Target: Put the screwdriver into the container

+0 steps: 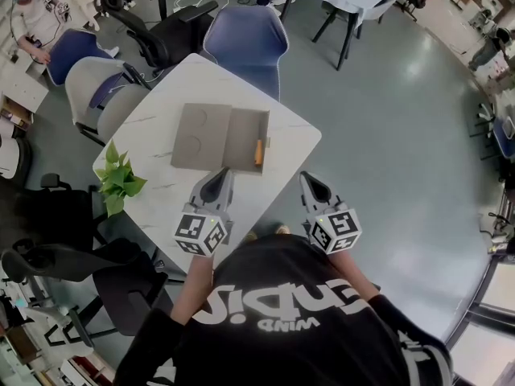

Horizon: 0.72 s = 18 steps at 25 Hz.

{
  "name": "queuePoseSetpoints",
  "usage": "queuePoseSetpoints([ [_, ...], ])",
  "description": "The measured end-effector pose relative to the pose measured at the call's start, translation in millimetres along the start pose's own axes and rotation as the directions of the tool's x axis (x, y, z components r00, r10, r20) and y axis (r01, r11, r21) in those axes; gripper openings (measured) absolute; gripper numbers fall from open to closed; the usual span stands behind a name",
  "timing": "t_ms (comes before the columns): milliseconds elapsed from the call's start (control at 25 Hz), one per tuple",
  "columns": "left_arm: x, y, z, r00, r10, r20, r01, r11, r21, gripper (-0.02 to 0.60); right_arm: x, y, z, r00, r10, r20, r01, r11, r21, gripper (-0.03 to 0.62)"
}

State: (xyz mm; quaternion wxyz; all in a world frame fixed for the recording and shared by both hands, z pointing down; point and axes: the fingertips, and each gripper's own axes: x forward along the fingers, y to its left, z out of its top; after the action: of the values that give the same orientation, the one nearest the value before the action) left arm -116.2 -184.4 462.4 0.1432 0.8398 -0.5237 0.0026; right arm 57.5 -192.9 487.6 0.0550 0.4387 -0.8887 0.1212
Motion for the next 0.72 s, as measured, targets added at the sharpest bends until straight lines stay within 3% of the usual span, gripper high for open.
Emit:
queuePoseSetpoints([
  [720,-5.7,1.0,-8.1,1.000,0.020,-0.023,-0.020,1.000,-0.010,0.014,0.9,7.7,1.5,1.000,0.028,-0.004,-0.028,1.000,-0.008,0.012],
])
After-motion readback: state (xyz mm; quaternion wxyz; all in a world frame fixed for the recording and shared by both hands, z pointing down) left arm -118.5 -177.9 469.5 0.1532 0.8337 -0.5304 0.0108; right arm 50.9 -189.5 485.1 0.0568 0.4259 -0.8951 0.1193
